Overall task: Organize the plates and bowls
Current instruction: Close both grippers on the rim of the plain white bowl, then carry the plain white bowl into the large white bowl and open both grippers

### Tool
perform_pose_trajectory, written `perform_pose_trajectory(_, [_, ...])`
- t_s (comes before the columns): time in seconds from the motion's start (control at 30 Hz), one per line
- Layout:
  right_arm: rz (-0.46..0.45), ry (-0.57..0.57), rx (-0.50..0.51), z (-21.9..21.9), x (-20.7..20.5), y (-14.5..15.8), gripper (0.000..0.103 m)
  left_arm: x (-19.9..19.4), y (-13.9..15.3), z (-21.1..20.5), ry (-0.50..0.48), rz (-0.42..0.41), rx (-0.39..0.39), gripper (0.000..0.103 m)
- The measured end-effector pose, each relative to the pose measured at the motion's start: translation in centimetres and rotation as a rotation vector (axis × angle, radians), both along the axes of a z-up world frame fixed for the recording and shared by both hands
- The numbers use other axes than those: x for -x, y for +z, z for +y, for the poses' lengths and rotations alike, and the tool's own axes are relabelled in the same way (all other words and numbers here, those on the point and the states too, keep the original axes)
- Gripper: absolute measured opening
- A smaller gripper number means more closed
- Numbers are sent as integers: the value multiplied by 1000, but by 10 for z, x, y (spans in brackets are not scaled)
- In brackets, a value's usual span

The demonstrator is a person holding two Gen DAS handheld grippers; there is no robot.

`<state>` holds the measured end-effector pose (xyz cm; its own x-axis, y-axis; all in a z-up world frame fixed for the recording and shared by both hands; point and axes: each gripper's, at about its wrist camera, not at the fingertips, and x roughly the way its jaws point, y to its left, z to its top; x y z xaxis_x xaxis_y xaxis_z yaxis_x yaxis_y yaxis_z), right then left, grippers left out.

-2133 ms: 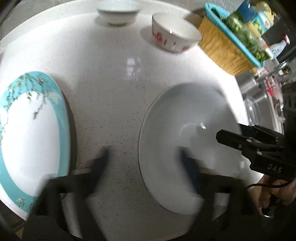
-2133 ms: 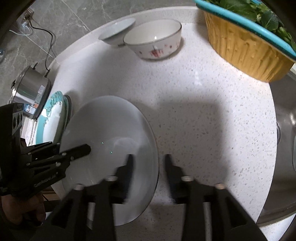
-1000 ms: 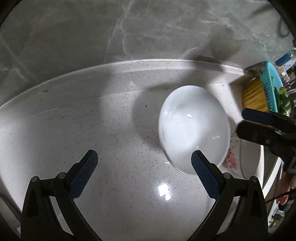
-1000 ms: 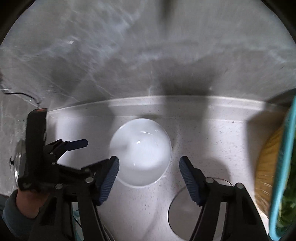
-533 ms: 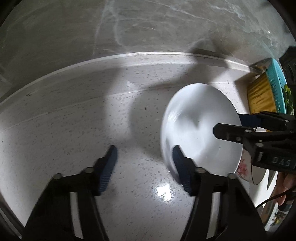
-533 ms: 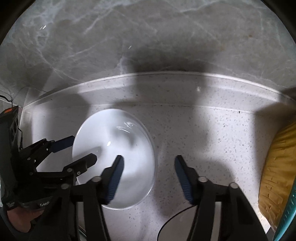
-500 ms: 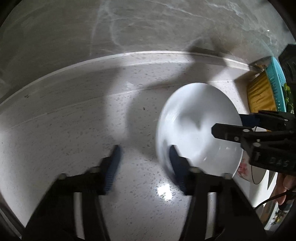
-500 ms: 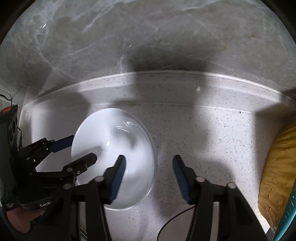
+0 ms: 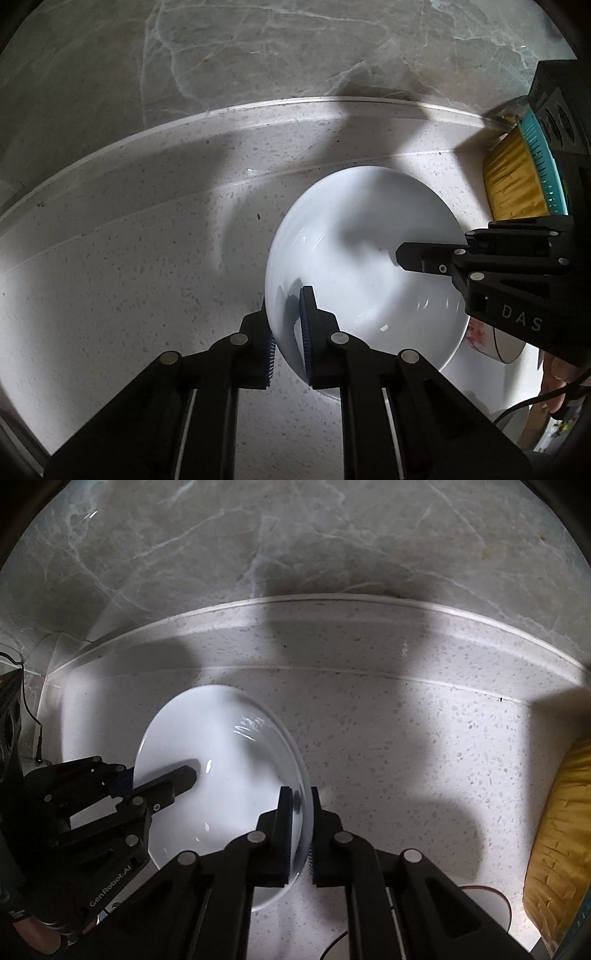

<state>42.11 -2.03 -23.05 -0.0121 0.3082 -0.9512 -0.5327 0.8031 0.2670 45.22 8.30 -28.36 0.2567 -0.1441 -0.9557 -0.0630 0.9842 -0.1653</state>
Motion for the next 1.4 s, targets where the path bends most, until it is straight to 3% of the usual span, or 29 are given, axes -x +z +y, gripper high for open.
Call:
perform_pose_trajectory(0.13, [-5, -5, -14, -7, 6, 8, 9, 4, 6, -2, 1, -13, -6, 10])
perform_pose_trajectory(0.43, [-58, 3, -72, -31, 20, 52, 9, 37, 63, -15, -20, -96, -27, 10])
perform_pose_trajectory(0.6, [-86, 10, -118, -79, 39, 88, 9, 74, 104, -38, -55, -150, -29, 10])
perform_pose_trajectory(0.8, [-122, 11, -162, -139, 90, 124, 9, 132, 132, -101, -107, -182, -8, 10])
perform_pose_trajectory(1.0, [-122, -2, -163, -186, 150, 123, 9, 199, 122, -168, -150, -136, 39, 10])
perform_pose_trajectory(1.2, [-47, -35, -128, -243, 195, 85, 9, 246, 88, -217, -162, -63, 44, 10])
perform_pose_trajectory(1.4, [-3, -31, -110, -256, 209, 53, 9, 272, 60, -246, -159, -24, 0, 10])
